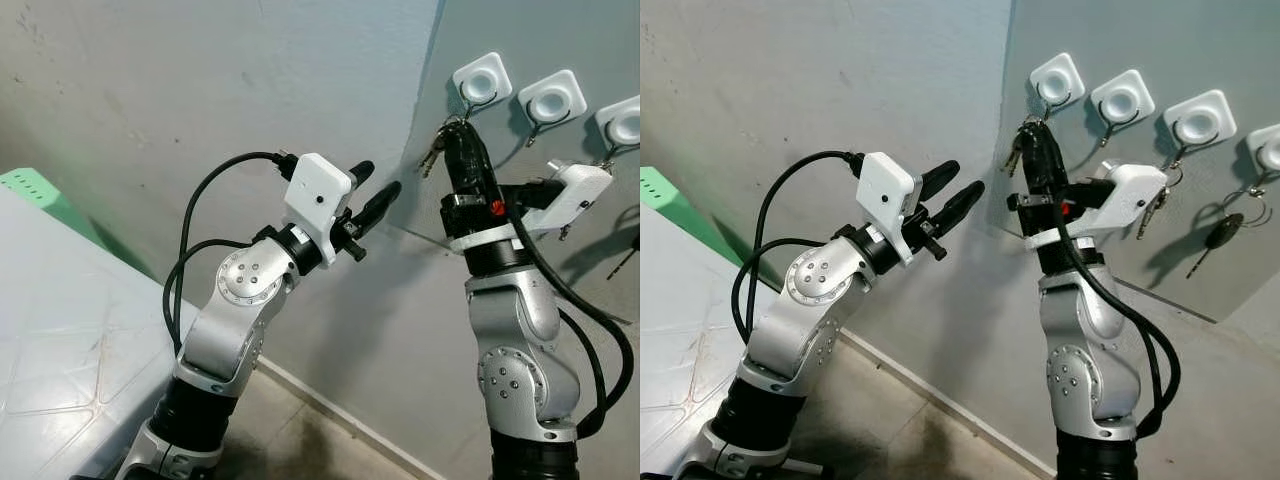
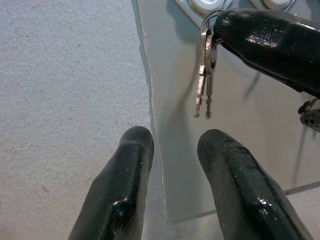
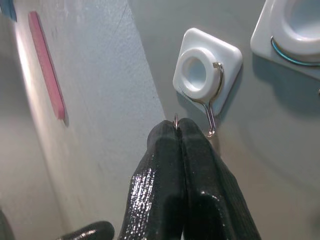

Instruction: Hang keys on a hook

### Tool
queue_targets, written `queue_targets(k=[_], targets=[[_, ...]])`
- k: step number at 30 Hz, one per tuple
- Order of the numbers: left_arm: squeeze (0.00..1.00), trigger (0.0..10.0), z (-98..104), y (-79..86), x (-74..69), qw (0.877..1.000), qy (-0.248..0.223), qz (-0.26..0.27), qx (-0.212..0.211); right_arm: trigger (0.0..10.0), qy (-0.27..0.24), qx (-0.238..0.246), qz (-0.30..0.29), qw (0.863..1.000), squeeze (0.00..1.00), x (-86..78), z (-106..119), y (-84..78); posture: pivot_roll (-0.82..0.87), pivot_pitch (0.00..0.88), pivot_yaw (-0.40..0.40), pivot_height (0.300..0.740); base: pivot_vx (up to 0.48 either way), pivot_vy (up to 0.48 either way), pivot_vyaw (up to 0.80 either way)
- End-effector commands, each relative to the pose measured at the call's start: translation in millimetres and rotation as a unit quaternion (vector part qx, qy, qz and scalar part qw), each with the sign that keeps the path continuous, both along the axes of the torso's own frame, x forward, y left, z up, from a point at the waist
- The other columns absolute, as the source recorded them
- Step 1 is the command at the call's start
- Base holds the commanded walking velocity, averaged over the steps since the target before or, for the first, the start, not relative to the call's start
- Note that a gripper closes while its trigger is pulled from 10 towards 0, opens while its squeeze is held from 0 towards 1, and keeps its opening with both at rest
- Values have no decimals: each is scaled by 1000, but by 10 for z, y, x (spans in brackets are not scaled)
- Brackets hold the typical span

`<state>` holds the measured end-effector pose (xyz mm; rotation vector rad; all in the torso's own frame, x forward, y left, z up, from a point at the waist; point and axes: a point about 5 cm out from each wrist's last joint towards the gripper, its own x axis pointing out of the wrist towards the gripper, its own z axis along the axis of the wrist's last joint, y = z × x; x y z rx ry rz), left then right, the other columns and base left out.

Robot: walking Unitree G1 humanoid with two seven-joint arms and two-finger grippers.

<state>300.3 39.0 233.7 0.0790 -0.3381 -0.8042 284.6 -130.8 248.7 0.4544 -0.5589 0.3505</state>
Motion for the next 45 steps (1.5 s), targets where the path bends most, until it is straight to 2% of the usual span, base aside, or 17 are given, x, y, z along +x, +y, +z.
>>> queue_targets(k=[1,6,11,12,17,27,39,40,41,42,45], targets=[[0,10000,49,18,-13,1000,-10,5,-2,10000,1,17,-3,1000,0,22,38,-31,98,32,-17,740,0,0,0],[0,10000,50,23,-6,1000,-11,7,-2,10000,8,42,0,999,0,28,44,-55,99,34,-17,740,0,0,0],[0,10000,53,32,-3,1000,-11,10,-2,10000,35,101,16,994,0,36,-24,-97,102,38,-18,740,0,0,0],[0,10000,52,37,1,1000,-10,12,-2,10000,42,132,23,990,0,32,-50,-113,103,40,-18,740,0,0,0],[0,10000,57,48,9,1000,-11,15,-2,10000,49,164,53,984,0,9,-91,-86,106,46,-18,740,0,0,0],[0,10000,68,71,24,1000,-11,23,-3,10000,60,160,86,982,0,-9,-130,-8,112,51,-20,740,0,0,0],[0,10000,77,93,42,999,-12,34,-8,10000,56,120,90,987,0,-11,-146,28,115,51,-25,740,0,0,0],[0,10000,76,94,44,999,-12,35,-8,10000,56,116,89,988,192,-11,-151,29,115,52,-26,740,0,0,0],[0,10000,75,95,45,999,-12,36,-8,10000,55,114,88,988,192,-10,-154,29,115,52,-26,740,0,0,0],[0,10000,68,99,48,999,-10,39,-10,10000,57,97,83,990,1000,-7,-178,34,115,52,-26,740,0,0,0],[0,10000,47,109,55,999,-4,44,-13,10000,63,67,81,992,1000,-7,-245,52,116,52,-26,740,0,0,0]])
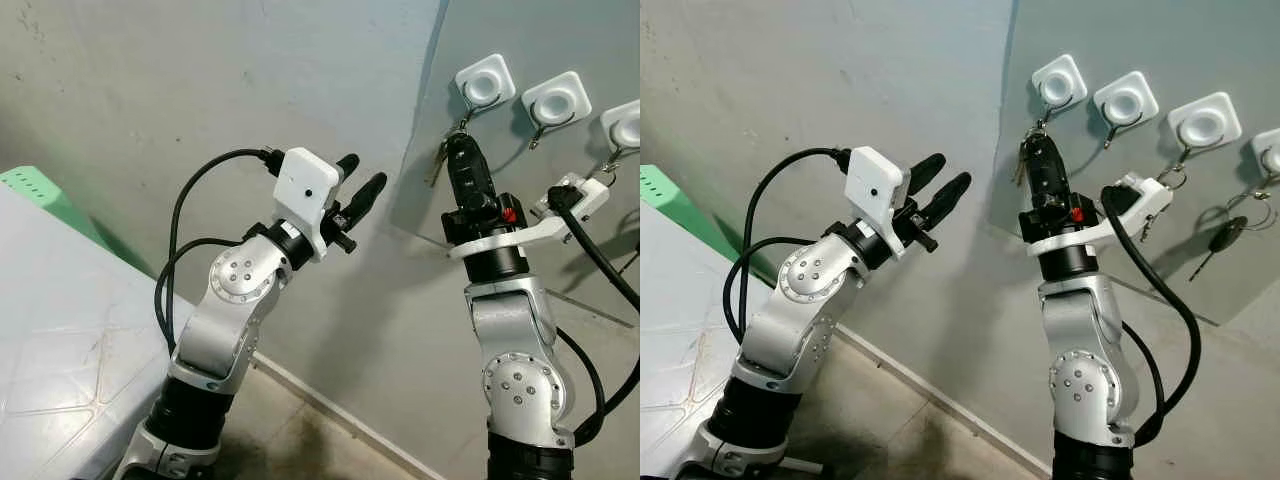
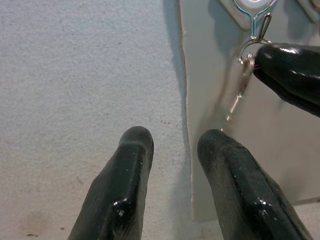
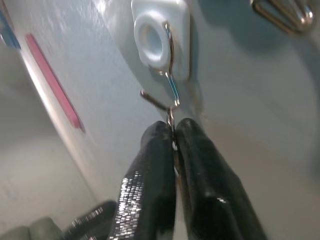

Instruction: Hang keys on a hook

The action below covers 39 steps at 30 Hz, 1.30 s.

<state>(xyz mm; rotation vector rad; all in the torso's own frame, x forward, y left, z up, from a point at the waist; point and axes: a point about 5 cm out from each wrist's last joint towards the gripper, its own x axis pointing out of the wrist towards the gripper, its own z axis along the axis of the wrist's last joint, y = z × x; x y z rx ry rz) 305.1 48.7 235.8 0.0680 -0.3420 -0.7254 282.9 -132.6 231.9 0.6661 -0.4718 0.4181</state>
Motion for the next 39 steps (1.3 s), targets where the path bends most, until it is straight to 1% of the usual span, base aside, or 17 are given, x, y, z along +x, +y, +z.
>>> queue_targets(k=[1,12,16,22,23,24,25,27,28,29,30,31,33,34,36,37,39], targets=[[0,10000,18,19,10,1000,-3,8,-1,10000,17,-25,16,999,1000,5,-100,83,115,53,-26,740,0,0,0],[0,10000,-12,58,41,1000,2,30,-9,10000,23,-97,12,995,1000,-11,-246,145,115,53,-29,740,0,0,0],[0,10000,-237,128,98,997,39,66,-16,10000,48,-151,-11,987,1000,-2,-463,102,114,53,-30,740,0,0,0],[0,10000,-527,235,147,991,70,110,-13,10000,85,-188,-42,978,1000,15,-708,30,114,50,-30,740,0,0,0],[0,10000,-680,274,158,988,90,125,-10,10000,104,-201,-52,973,745,19,-827,-2,114,48,-31,740,0,0,0],[0,10000,-817,303,160,985,109,137,-3,10000,122,-214,-61,967,247,23,-931,-32,113,47,-32,740,0,0,0],[0,10000,-948,324,156,981,127,146,6,10000,139,-221,-67,963,0,22,-1033,-58,113,45,-34,740,0,0,0],[0,10000,-1142,355,143,975,153,161,14,10000,162,-236,-74,955,0,17,-1189,-90,115,42,-35,740,0,0,0],[0,10000,-1142,355,143,975,153,161,14,10000,162,-236,-74,955,0,17,-1189,-90,115,42,-35,740,0,0,0],[0,10000,-1383,375,102,969,163,177,56,10000,195,-251,-82,944,0,2,-1400,-140,116,38,-37,740,0,0,0],[0,10000,-1535,375,52,966,170,178,76,10000,217,-267,-85,935,0,-18,-1543,-169,118,34,-38,740,0,0,0],[0,10000,-1535,375,52,966,170,178,76,10000,217,-267,-85,935,0,-18,-1543,-169,118,34,-38,740,0,0,0],[0,10000,-1846,380,-52,956,209,181,98,10000,260,-296,-83,915,0,-82,-1836,-220,120,30,-38,740,0,0,0],[0,10000,-1846,380,-52,956,209,181,98,10000,260,-296,-83,915,0,-82,-1836,-220,120,30,-38,740,0,0,0],[0,10000,-2061,402,-129,944,244,190,113,10000,289,-314,-81,901,0,-146,-2036,-253,121,17,-38,740,0,0,0],[0,10000,-2061,402,-129,944,244,190,113,10000,289,-314,-81,901,0,-146,-2036,-253,121,17,-38,740,0,0,0],[0,10000,-2297,426,-256,930,283,190,138,10000,334,-338,-70,877,0,-252,-2285,-295,118,8,-34,740,0,0,0]])
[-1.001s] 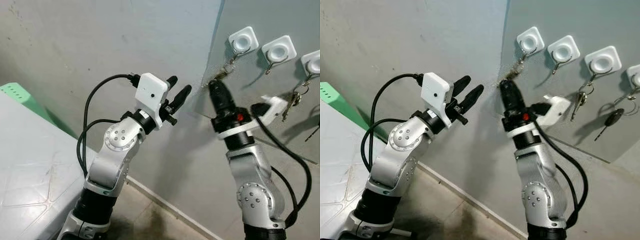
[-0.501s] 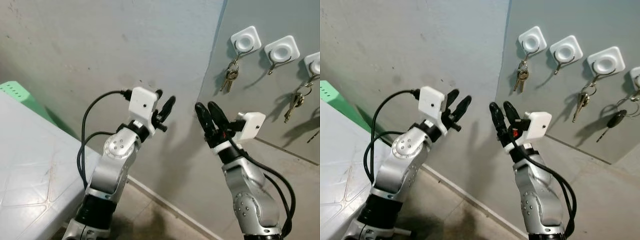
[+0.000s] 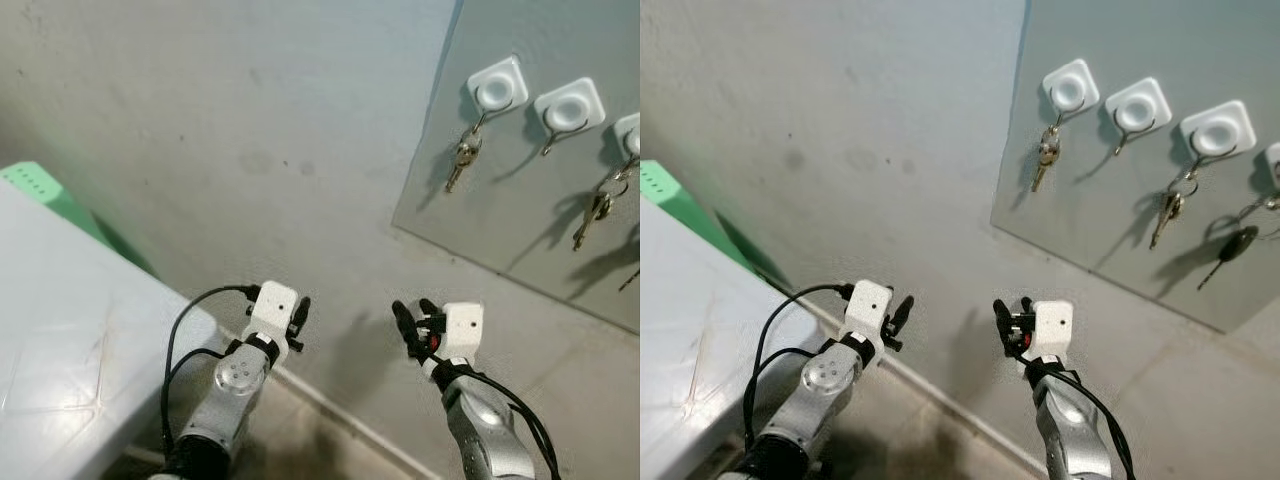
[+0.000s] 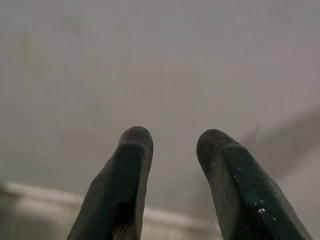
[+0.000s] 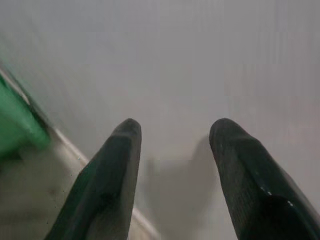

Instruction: Hang keys on a hook

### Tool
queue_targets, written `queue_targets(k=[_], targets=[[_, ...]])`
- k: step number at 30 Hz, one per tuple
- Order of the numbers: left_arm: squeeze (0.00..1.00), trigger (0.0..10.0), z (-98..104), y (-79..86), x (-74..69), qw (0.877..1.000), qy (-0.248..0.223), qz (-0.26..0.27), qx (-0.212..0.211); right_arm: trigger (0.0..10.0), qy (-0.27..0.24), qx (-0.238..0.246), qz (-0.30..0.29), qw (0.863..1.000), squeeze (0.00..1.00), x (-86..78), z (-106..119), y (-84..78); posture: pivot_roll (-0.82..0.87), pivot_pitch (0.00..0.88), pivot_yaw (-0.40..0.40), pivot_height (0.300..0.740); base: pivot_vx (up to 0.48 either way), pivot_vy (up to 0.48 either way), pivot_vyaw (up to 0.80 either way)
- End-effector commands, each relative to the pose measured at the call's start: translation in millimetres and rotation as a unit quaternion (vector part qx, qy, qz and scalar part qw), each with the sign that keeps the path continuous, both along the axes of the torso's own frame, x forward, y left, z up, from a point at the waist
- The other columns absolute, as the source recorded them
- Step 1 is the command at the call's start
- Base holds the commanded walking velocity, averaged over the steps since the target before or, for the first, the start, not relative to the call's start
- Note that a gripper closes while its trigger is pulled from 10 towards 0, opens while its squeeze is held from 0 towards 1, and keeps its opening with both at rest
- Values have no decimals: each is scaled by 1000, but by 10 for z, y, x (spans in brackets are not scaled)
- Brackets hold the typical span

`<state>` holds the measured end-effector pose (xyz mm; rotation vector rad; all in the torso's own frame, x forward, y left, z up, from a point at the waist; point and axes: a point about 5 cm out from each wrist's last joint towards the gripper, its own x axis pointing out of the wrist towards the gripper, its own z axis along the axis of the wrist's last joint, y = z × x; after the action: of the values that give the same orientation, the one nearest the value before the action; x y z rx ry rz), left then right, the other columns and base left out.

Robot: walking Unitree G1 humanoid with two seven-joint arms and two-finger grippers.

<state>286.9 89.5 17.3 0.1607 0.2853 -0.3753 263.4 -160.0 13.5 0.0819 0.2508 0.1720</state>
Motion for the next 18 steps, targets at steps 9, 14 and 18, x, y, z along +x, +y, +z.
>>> queue_targets(k=[9,14,18], targets=[[0,10000,-552,43,-431,990,126,-45,47,10000,166,-73,3,983,0,-449,-650,-134,107,0,-27,740,0,0,0],[0,10000,-630,98,-508,987,153,-35,39,10000,205,-79,-11,976,0,-575,-760,-194,109,0,-29,740,0,0,0],[0,10000,-773,227,-667,979,201,3,40,10000,252,-102,-14,962,0,-766,-890,-233,107,0,-32,740,0,0,0]])
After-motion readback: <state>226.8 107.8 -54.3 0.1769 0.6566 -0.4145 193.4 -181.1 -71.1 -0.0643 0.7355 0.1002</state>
